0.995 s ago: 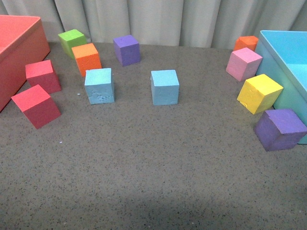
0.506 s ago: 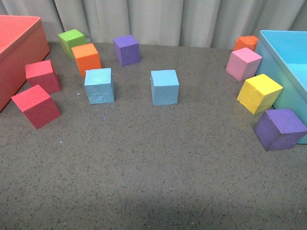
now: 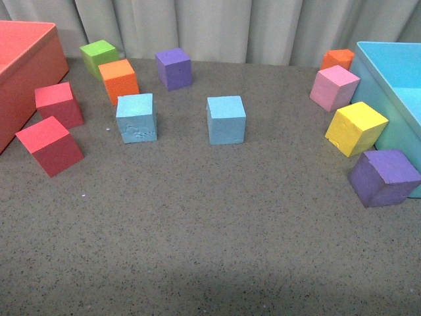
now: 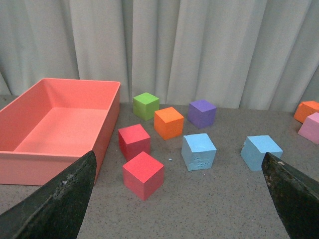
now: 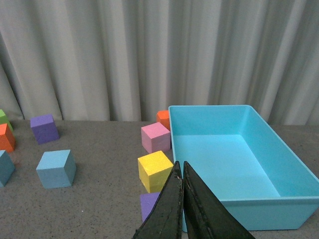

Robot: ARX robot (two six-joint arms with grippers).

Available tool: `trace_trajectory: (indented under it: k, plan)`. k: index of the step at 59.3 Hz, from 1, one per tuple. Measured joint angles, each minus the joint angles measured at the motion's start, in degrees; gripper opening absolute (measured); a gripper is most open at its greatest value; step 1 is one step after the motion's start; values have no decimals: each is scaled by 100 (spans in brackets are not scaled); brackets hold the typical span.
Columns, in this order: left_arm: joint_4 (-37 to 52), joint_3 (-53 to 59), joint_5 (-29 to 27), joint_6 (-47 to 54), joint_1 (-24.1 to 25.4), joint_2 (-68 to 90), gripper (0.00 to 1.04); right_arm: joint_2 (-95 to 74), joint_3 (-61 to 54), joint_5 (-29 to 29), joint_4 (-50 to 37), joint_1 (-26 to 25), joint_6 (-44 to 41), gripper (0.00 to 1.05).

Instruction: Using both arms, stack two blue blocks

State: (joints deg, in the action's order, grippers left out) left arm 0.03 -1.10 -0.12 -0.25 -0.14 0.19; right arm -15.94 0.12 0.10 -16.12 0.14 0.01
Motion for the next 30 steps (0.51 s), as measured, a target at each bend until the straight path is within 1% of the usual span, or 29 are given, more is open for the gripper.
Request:
trace_trajectory:
  k: [23,25,27,30]
  plan:
    - [0,0,-2,0,0,0,98,588,0,0,586,0,0,1]
    - [0,0,0,0,0,0,98,734,4,-2,745,0,0,1]
    - [0,0,0,0,0,0,98,1045,7,-2,1196,0,0,1]
    - [0,0,-4,0,0,0,98,1368,4,-15,1550,0,0,1]
